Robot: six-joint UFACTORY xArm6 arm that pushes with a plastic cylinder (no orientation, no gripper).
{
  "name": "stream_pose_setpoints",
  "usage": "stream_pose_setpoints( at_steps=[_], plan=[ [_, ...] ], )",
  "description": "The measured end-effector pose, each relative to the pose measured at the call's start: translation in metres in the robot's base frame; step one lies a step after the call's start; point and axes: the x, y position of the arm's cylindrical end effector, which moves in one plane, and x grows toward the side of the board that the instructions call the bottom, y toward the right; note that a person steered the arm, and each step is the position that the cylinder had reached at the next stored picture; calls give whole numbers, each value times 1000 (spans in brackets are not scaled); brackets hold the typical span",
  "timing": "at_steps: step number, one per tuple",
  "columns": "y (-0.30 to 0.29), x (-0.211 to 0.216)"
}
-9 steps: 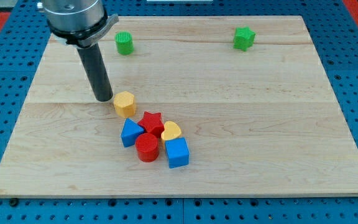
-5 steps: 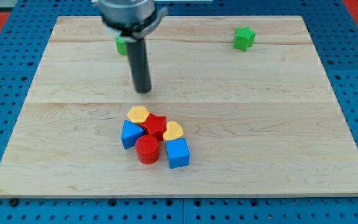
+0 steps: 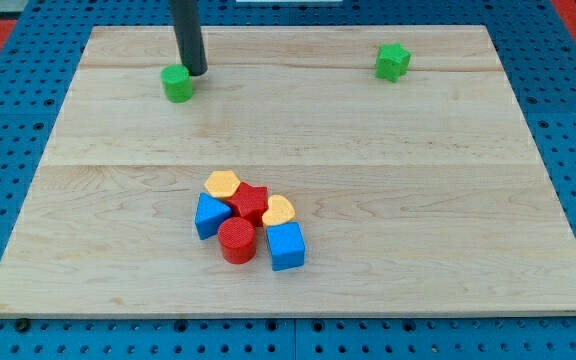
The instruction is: Push the green circle into the blue triangle from its left
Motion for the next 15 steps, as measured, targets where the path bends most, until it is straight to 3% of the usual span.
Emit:
stream_pose_setpoints(
  at_steps=[2, 4, 6, 7, 9, 10, 11, 12, 14, 15],
  plan=[
    [-51, 1],
    [4, 41],
    [-3, 104],
    [-7, 90],
    [-78, 85],
    [-41, 85],
    [-18, 93],
    [-77, 114],
    [-38, 129],
    [-48, 164]
  ],
)
